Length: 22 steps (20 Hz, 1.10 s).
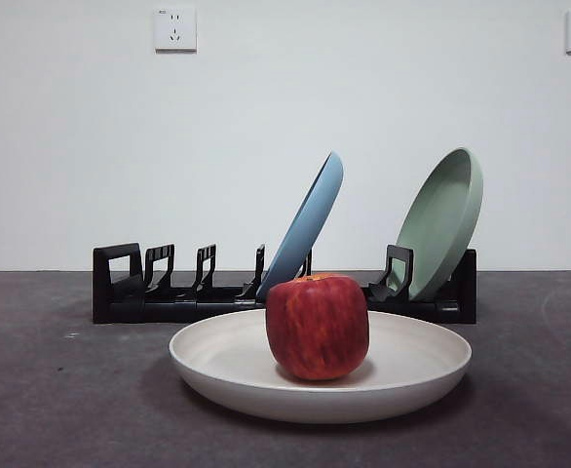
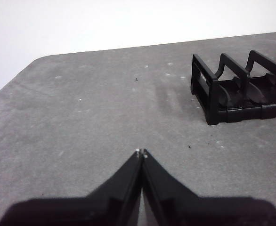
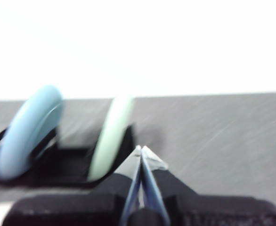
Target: Take the yellow plate from the plate rack,put the plate on the table,take the apple from the table,put the apple in the plate
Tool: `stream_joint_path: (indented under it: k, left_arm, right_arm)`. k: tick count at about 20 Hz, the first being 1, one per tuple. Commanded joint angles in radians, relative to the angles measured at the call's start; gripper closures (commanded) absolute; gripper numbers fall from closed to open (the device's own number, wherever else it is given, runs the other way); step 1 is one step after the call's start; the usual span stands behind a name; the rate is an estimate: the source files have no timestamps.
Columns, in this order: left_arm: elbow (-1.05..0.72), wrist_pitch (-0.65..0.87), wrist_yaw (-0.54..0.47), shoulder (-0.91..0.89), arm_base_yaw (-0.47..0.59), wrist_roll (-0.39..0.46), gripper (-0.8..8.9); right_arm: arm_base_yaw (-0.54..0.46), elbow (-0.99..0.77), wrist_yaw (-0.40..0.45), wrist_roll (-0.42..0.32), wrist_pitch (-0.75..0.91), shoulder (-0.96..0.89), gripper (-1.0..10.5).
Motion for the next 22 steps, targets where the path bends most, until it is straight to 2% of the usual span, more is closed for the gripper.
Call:
stream_joint_path:
  k: [1,7,22]
  left_arm:
    - [-0.013,0.005,0.002,-0.001,0.003,0.002,8.16]
    - [-0.013,0.005,0.002,-0.001,0.003,0.002,8.16]
    - [-0.013,0.005,0.002,-0.001,0.003,0.002,8.16]
  right_arm:
    - [-0.037,-0.060,-0.005,-0.021,-0.003,-0.063,9.5]
    - [-0.047,-0.162,-0.025,-0.021,-0.003,-0.159,9.5]
    - [-0.045,-0.253,-0.107,-0.009,-0.006,-0.161,9.5]
